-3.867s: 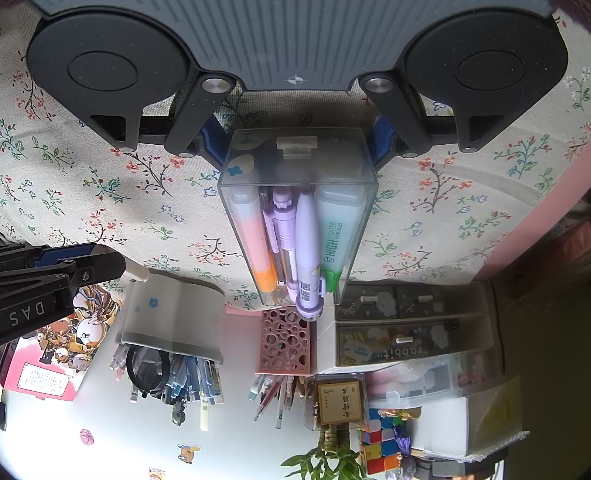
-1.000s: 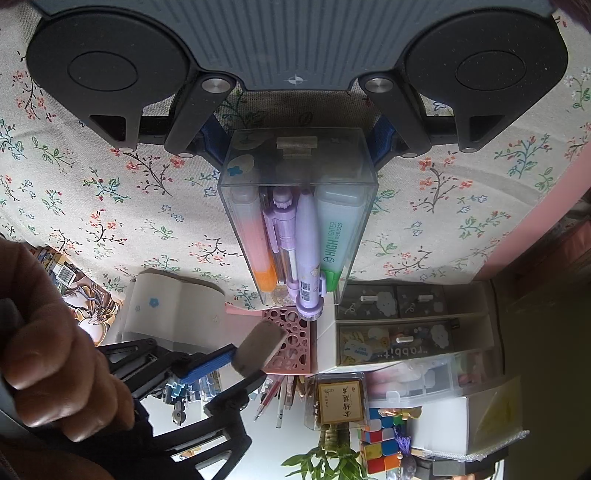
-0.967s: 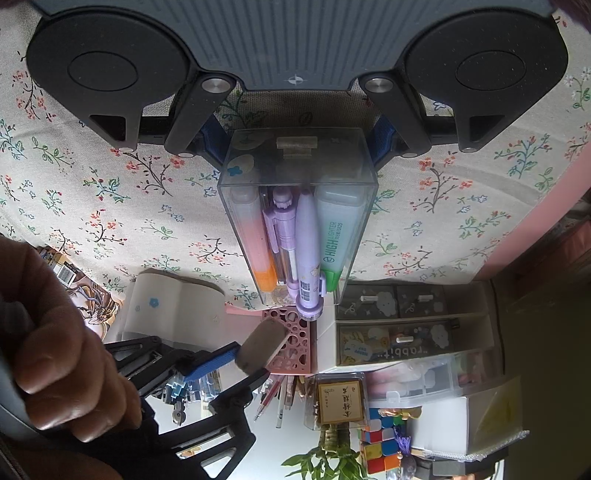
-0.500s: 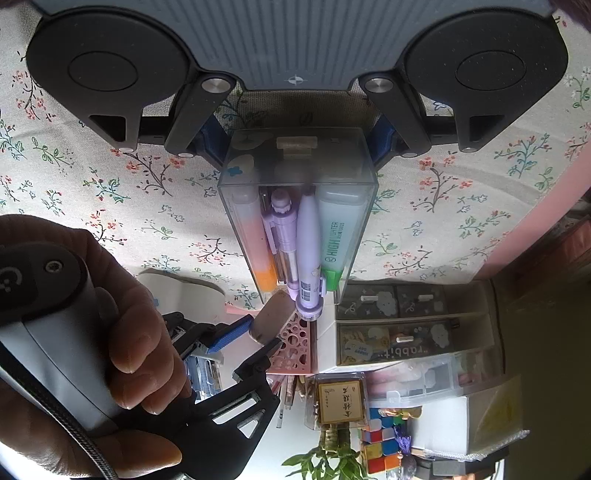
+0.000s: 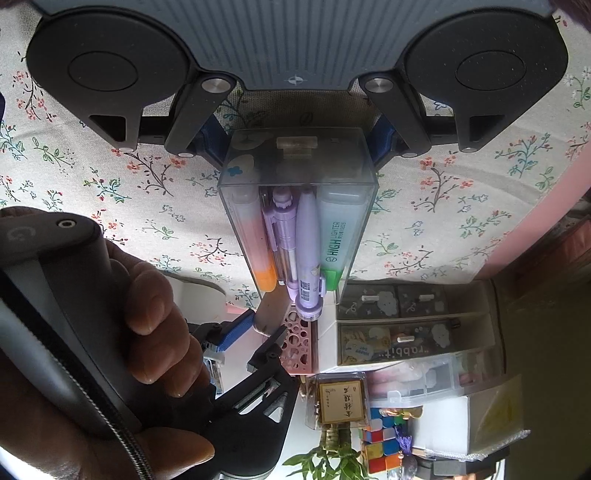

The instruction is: Organize stationery

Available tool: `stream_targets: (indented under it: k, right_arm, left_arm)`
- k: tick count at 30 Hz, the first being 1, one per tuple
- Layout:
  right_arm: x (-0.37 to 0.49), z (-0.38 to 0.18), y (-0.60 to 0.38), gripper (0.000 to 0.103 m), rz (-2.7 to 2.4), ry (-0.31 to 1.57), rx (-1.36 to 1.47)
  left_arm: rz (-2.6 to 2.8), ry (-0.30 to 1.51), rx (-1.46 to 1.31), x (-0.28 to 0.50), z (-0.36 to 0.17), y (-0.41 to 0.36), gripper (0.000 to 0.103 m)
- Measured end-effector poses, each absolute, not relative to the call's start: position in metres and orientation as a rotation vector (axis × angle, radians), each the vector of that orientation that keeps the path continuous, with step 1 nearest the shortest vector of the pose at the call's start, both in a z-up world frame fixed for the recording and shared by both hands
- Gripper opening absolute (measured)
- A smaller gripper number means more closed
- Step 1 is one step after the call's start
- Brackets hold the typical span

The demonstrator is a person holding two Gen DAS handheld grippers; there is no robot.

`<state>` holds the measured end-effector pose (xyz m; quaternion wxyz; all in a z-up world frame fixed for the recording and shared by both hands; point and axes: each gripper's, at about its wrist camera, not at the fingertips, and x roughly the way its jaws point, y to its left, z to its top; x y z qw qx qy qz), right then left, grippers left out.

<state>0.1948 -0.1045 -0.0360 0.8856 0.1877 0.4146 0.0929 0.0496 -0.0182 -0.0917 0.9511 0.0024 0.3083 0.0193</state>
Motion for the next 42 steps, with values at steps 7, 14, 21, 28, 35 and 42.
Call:
stream_targets:
  k: [7, 14, 21, 28, 35, 42]
  right_arm:
    - [0.192, -0.039, -0.102, 0.027, 0.215, 0.882, 0.364]
    - [0.19, -0.043, -0.107, 0.027, 0.251, 0.914, 0.4]
    - [0.179, -0.03, -0.114, 0.03, 0.268, 0.89, 0.393]
    - [0.135, -0.019, -0.146, 0.034, 0.26, 0.845, 0.419]
    - [0.092, -0.026, -0.175, 0.035, 0.276, 0.862, 0.448]
    - [0.058, -0.045, -0.169, 0.036, 0.303, 0.865, 0.43]
  left_arm:
    - [0.04, 0.627, 0.005, 0.05, -0.092, -0.018, 0.073]
    - [0.04, 0.627, 0.004, 0.05, -0.092, -0.018, 0.073]
    - [0.041, 0.626, 0.005, 0.051, -0.091, -0.018, 0.073]
    - [0.041, 0.626, 0.005, 0.051, -0.091, -0.018, 0.073]
    - [0.041, 0.626, 0.005, 0.051, -0.091, -0.018, 0.073]
    - [0.041, 0.626, 0.001, 0.05, -0.091, -0.017, 0.073]
